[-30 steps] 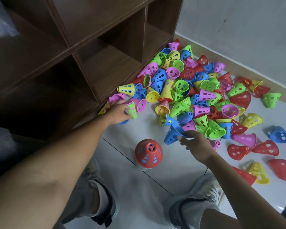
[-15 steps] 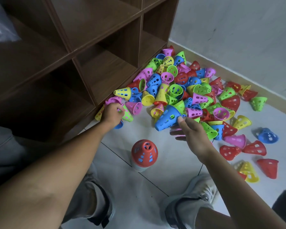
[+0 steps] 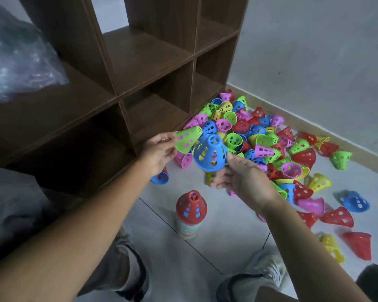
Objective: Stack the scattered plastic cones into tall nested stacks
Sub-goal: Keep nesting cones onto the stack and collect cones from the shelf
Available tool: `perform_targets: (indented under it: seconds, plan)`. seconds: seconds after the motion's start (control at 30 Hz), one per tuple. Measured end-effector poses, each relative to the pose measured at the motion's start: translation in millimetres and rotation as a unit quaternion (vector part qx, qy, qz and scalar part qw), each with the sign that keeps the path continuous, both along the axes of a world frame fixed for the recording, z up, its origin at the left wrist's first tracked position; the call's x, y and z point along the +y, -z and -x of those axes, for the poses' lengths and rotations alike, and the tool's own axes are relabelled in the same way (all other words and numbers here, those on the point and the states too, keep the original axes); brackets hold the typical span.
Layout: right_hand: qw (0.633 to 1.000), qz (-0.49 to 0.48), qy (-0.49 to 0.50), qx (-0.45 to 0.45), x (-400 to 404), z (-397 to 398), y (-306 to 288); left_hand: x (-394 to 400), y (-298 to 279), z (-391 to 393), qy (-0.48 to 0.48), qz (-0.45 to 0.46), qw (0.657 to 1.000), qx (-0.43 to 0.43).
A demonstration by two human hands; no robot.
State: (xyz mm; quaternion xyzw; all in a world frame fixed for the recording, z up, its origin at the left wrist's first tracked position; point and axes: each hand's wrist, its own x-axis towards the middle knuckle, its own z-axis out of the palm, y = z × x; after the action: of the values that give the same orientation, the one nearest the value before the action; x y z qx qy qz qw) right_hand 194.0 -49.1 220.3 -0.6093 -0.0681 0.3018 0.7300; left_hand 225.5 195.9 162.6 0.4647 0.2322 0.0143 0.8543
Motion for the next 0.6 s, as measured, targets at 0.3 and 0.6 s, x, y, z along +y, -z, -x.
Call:
perform_targets:
  seconds: [0.3, 0.6]
  plan:
    - [0.985, 0.078, -0.153, 0.018, -5.7, 5.7, 3.4, 2.0, -49.1, 25.0, 0.065, 0.127, 0.989, -0.040]
    - [0.964, 0.173, -0.202, 0.009, -4.7, 14.7, 8.3, 19.7, -45.4, 45.3, 0.300, 0.093, 0.944, -0.103]
